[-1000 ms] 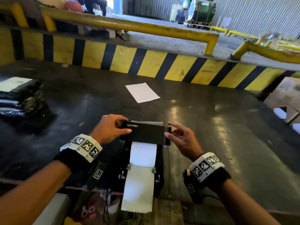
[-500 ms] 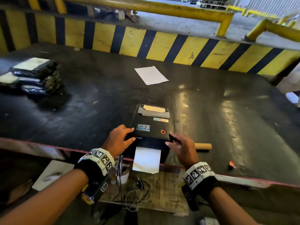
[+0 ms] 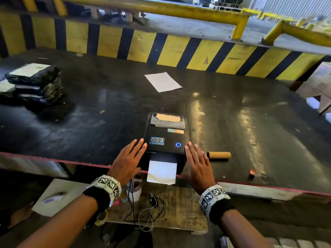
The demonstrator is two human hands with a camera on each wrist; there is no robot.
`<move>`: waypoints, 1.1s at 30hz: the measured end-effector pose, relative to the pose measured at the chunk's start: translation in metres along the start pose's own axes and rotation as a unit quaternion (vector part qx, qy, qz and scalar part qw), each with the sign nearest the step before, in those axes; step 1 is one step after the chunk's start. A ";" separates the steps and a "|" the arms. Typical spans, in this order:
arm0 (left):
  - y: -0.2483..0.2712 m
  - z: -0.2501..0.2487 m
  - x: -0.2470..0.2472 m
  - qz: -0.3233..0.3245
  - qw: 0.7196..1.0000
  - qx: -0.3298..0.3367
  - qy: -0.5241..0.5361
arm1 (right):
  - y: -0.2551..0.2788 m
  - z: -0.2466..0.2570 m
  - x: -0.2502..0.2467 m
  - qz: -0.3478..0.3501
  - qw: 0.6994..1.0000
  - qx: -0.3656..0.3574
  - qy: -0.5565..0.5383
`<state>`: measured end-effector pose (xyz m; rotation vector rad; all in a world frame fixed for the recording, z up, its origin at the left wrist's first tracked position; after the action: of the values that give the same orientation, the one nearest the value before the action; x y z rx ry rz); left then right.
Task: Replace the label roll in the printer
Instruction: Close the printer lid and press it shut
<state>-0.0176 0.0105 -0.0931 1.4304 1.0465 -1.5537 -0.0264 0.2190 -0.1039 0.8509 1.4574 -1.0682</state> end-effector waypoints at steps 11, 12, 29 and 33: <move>-0.022 -0.001 0.011 -0.013 0.998 0.019 -0.059 | -0.014 -0.002 0.005 -0.035 0.999 0.006 -0.007; -0.023 0.000 0.012 -0.014 0.998 0.021 -0.058 | -0.014 -0.001 0.006 -0.036 0.999 0.006 -0.011; -0.026 0.000 0.008 -0.013 0.999 0.025 -0.046 | -0.014 0.005 0.007 0.001 0.999 0.005 -0.052; -0.025 -0.001 0.007 -0.015 0.999 0.021 -0.047 | -0.013 0.004 0.004 -0.008 0.999 0.000 -0.047</move>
<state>-0.0412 0.0209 -0.0982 1.3611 0.9890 -1.6557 -0.0374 0.2105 -0.1059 0.7803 1.3880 -1.1056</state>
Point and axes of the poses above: each hand's wrist, its own y-axis away from the middle knuckle, its own x-axis out of the palm, z = x × y, the point moved 9 cm from there along -y, towards the middle knuckle, and after that the axes turned 7 degrees about z, right-handed, at the moved point
